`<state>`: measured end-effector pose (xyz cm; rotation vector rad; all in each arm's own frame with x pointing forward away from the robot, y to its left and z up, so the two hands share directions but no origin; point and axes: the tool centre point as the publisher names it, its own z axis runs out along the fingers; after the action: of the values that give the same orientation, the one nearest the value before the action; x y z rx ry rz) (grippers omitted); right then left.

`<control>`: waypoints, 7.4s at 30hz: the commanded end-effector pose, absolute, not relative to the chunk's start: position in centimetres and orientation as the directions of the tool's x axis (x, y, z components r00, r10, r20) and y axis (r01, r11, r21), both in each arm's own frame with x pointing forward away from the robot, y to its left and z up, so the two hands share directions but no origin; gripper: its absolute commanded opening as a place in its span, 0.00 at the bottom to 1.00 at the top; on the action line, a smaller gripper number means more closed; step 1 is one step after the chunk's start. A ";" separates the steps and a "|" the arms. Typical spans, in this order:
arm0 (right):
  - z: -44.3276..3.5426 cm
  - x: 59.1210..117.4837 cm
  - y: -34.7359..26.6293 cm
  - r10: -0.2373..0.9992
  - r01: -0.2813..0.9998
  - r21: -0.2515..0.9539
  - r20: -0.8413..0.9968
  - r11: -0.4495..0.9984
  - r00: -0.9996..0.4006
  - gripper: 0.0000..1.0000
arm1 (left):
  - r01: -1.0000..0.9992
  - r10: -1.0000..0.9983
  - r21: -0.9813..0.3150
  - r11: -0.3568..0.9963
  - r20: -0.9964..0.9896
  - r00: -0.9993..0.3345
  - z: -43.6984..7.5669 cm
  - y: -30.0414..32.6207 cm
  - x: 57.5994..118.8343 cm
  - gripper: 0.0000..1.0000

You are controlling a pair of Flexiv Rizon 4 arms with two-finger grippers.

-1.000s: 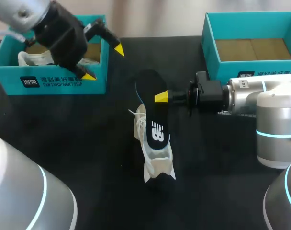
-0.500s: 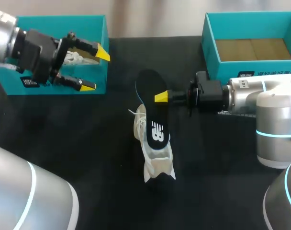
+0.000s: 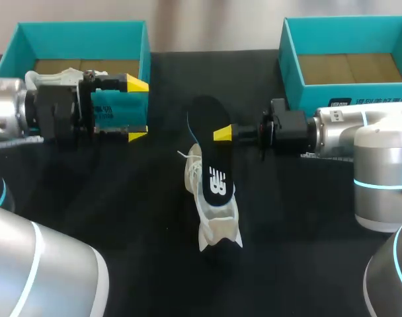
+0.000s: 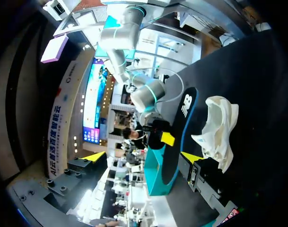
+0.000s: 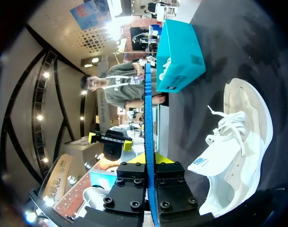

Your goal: Take the shoe out of the shoebox, open the shoe tongue, remove and reinsert the insole, then place the shoe into the shoebox

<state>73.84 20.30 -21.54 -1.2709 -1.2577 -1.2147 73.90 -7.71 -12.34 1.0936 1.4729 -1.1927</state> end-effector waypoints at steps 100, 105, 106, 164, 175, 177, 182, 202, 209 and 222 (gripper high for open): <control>-21.6 73.8 20.4 0.067 0.999 0.026 0.997 -0.025 -0.024 0.00 | 0.974 0.019 0.083 0.211 -0.997 0.081 -22.6 -21.0 79.0 0.00; -21.6 73.8 19.7 0.081 0.998 0.065 0.995 -0.011 -0.064 1.00 | 0.974 0.022 0.091 0.208 -0.996 0.089 -22.3 -20.5 78.7 0.00; -21.7 73.6 19.4 0.085 0.997 0.082 0.993 -0.006 -0.081 1.00 | 0.974 0.022 0.092 0.207 -0.996 0.089 -22.2 -20.3 78.6 0.00; -25.8 66.5 5.6 0.254 0.378 0.454 0.311 0.807 -0.916 1.00 | 0.939 0.164 -0.345 -0.019 -0.927 -0.337 -17.9 -16.5 54.7 0.00; -27.9 65.4 5.7 0.270 0.322 0.406 0.180 0.855 -0.946 1.00 | 0.868 0.113 -0.493 -0.062 -0.867 -0.485 -18.9 -16.8 52.2 0.00; -27.9 65.4 5.7 0.270 0.322 0.406 0.180 0.855 -0.946 1.00 | 0.868 0.113 -0.493 -0.062 -0.867 -0.485 -18.9 -16.8 52.2 0.00; -27.9 65.4 5.7 0.270 0.322 0.406 0.180 0.855 -0.946 1.00 | 0.868 0.113 -0.493 -0.062 -0.867 -0.485 -18.9 -16.8 52.2 0.00; -31.8 68.3 8.6 -0.016 -0.034 0.313 -0.061 0.949 -0.998 1.00 | 0.784 0.041 -0.613 -0.098 -0.790 -0.612 -21.6 -19.4 53.4 0.00; -32.9 69.1 9.5 -0.091 -0.119 0.299 -0.107 0.947 -0.990 1.00 | 0.779 0.035 -0.623 -0.072 -0.782 -0.622 -22.8 -19.7 53.8 0.00; -35.0 69.8 10.5 -0.098 -0.116 0.343 -0.069 0.932 -0.993 1.00 | 0.782 -0.025 -0.622 -0.038 -0.782 -0.623 -24.7 -19.5 56.5 0.00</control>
<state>69.52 9.94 -34.04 0.1727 -3.1450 -0.5405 55.96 -18.83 -24.35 0.8067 1.6456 -1.7206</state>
